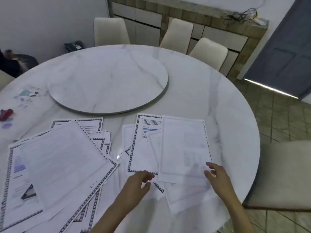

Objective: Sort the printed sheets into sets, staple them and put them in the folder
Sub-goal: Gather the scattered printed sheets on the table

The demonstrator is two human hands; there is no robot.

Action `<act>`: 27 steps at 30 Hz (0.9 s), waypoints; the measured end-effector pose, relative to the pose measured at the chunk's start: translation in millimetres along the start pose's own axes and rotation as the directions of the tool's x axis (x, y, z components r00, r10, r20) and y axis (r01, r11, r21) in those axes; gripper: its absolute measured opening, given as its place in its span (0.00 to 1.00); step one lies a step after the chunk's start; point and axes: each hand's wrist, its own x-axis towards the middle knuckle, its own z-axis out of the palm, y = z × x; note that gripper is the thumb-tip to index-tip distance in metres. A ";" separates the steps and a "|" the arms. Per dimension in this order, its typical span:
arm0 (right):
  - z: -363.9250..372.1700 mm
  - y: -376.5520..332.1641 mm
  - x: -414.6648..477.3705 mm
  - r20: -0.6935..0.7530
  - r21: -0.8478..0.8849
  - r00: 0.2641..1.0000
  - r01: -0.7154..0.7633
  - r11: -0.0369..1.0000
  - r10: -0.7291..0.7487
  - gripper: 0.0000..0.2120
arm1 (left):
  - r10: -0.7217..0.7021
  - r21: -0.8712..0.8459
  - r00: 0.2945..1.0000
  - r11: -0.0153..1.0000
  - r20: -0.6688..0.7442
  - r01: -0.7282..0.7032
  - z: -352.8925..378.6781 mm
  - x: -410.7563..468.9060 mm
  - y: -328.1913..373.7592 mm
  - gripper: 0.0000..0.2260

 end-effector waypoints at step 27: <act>-2.0 16.3 58.8 0.004 0.139 0.989 -0.148 0.979 0.149 0.25 | -0.296 -0.065 0.940 0.955 -0.168 0.289 54.6 40.8 37.1 0.20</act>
